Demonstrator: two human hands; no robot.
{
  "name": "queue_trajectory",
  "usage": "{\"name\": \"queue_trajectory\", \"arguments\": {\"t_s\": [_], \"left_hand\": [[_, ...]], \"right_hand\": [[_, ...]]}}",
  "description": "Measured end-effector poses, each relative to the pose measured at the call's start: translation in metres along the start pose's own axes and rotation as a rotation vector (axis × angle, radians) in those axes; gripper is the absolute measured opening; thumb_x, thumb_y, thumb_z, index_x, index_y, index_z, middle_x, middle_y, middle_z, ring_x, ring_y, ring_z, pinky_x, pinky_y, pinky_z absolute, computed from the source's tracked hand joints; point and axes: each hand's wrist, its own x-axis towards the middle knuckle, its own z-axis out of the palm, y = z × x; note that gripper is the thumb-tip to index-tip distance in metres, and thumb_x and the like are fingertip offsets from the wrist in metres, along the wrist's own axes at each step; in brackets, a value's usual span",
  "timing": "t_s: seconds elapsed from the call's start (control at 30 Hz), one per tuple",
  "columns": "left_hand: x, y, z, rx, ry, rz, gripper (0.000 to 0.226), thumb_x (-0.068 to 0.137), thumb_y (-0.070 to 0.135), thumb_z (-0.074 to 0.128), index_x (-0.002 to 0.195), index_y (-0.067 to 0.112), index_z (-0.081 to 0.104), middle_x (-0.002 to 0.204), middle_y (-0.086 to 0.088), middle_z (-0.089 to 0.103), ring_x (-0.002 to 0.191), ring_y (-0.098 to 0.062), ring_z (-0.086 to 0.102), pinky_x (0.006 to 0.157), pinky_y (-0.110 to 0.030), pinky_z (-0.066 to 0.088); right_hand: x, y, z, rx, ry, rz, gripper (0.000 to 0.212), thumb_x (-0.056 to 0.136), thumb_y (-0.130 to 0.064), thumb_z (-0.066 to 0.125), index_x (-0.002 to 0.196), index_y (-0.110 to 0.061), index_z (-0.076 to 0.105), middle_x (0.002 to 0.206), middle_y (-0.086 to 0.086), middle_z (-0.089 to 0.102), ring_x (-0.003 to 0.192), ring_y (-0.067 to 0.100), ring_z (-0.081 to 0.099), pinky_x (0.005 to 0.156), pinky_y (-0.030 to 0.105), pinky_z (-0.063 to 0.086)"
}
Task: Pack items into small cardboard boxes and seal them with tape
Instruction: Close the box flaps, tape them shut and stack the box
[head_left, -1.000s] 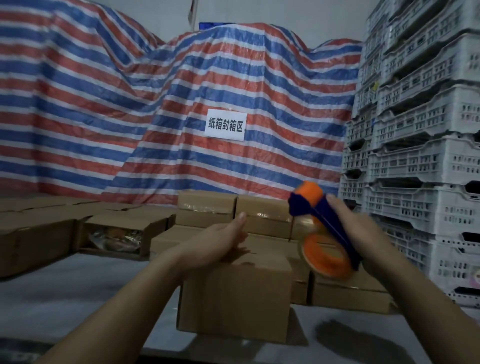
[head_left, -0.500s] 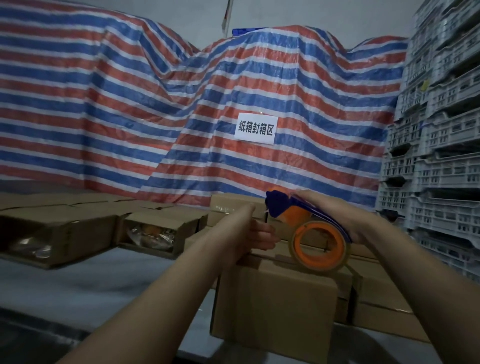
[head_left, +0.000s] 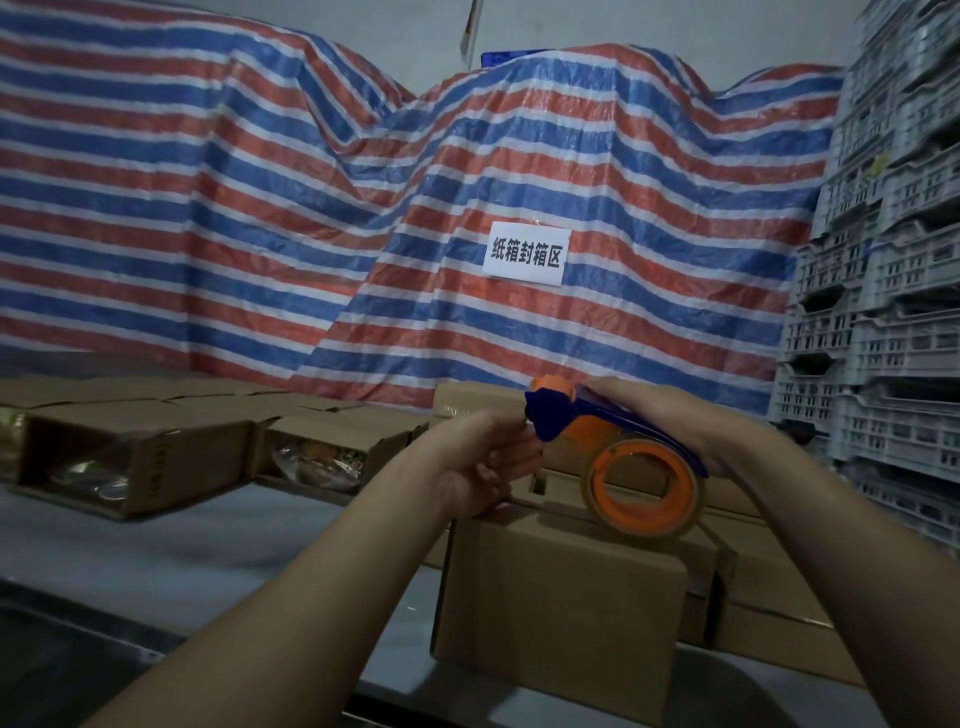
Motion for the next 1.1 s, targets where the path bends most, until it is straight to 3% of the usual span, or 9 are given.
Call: {"name": "queue_trajectory", "arguments": {"t_s": [0.13, 0.23, 0.4, 0.53, 0.63, 0.73, 0.83, 1.0, 1.1], "left_hand": [[0.003, 0.0, 0.001, 0.005, 0.003, 0.035, 0.045, 0.1, 0.01, 0.041, 0.055, 0.015, 0.046, 0.052, 0.003, 0.034, 0.048, -0.003, 0.045, 0.063, -0.025, 0.011], [0.002, -0.004, 0.004, 0.021, 0.032, 0.037, 0.034, 0.1, 0.012, 0.038, 0.067, 0.017, 0.046, 0.06, 0.002, 0.04, 0.055, -0.008, 0.044, 0.081, -0.029, 0.038], [0.004, -0.009, 0.01, -0.15, 0.192, 0.026, 0.026, 0.101, 0.008, 0.04, 0.079, 0.013, 0.053, 0.058, 0.001, 0.048, 0.061, -0.013, 0.049, 0.101, -0.044, 0.048], [0.007, -0.011, 0.012, -0.377, 0.343, 0.052, 0.029, 0.101, 0.008, 0.044, 0.129, 0.004, 0.051, 0.131, -0.016, 0.058, 0.124, -0.027, 0.057, 0.099, -0.053, 0.049], [0.009, -0.012, 0.008, -0.446, 0.395, 0.079, 0.04, 0.099, 0.004, 0.045, 0.139, 0.006, 0.045, 0.147, -0.019, 0.046, 0.133, -0.032, 0.047, 0.095, -0.053, 0.052], [0.012, -0.016, 0.006, -0.463, 0.394, 0.085, 0.039, 0.097, 0.0, 0.044, 0.136, 0.005, 0.048, 0.135, -0.021, 0.056, 0.122, -0.031, 0.056, 0.095, -0.051, 0.053], [0.012, -0.014, -0.002, -0.382, 0.368, 0.108, 0.023, 0.093, 0.001, 0.047, 0.115, 0.004, 0.055, 0.08, -0.006, 0.056, 0.073, -0.015, 0.057, 0.077, -0.041, 0.057], [0.011, -0.009, -0.038, 0.416, 0.475, 0.208, 0.012, 0.092, 0.02, 0.053, 0.09, 0.012, 0.061, 0.078, -0.005, 0.058, 0.07, -0.018, 0.055, 0.06, -0.029, 0.048], [0.007, -0.013, -0.053, 0.554, 0.4, 0.141, 0.01, 0.094, 0.02, 0.053, 0.087, 0.016, 0.058, 0.075, -0.001, 0.055, 0.065, -0.014, 0.051, 0.052, -0.023, 0.043]], "right_hand": [[-0.001, -0.008, 0.001, -0.043, -0.009, 0.02, 0.05, 0.097, -0.059, 0.05, 0.101, -0.014, 0.068, 0.073, 0.004, 0.075, 0.056, 0.011, 0.068, 0.053, 0.02, 0.053], [-0.002, -0.015, -0.004, -0.056, -0.073, 0.108, 0.049, 0.098, -0.057, 0.051, 0.1, -0.01, 0.066, 0.072, 0.005, 0.074, 0.053, 0.012, 0.068, 0.049, 0.019, 0.052], [0.0, -0.022, -0.006, -0.116, -0.145, 0.18, 0.049, 0.098, -0.055, 0.052, 0.111, -0.008, 0.061, 0.074, 0.006, 0.074, 0.055, 0.013, 0.067, 0.053, 0.022, 0.054], [-0.002, -0.023, -0.015, -0.146, -0.204, 0.204, 0.057, 0.086, -0.058, 0.059, 0.115, -0.01, 0.058, 0.071, 0.006, 0.073, 0.054, 0.013, 0.067, 0.052, 0.022, 0.053], [-0.004, -0.021, -0.021, -0.177, -0.213, 0.22, 0.072, 0.068, -0.062, 0.065, 0.116, -0.009, 0.059, 0.07, 0.008, 0.072, 0.052, 0.014, 0.067, 0.049, 0.022, 0.053], [-0.001, -0.017, -0.019, -0.182, -0.221, 0.189, 0.07, 0.067, -0.065, 0.065, 0.112, -0.011, 0.062, 0.073, 0.007, 0.073, 0.056, 0.014, 0.067, 0.053, 0.023, 0.054], [0.001, -0.016, -0.016, -0.25, -0.234, 0.129, 0.058, 0.073, -0.067, 0.063, 0.105, -0.019, 0.065, 0.075, 0.003, 0.073, 0.059, 0.011, 0.067, 0.057, 0.021, 0.054], [0.013, -0.019, -0.011, -0.342, -0.203, 0.177, 0.049, 0.095, -0.059, 0.053, 0.115, -0.014, 0.061, 0.076, 0.002, 0.072, 0.06, 0.01, 0.065, 0.065, 0.025, 0.052], [0.019, -0.03, 0.001, -0.456, -0.229, 0.201, 0.044, 0.098, -0.057, 0.052, 0.11, -0.016, 0.06, 0.071, -0.001, 0.072, 0.058, 0.008, 0.065, 0.06, 0.02, 0.053]]}}
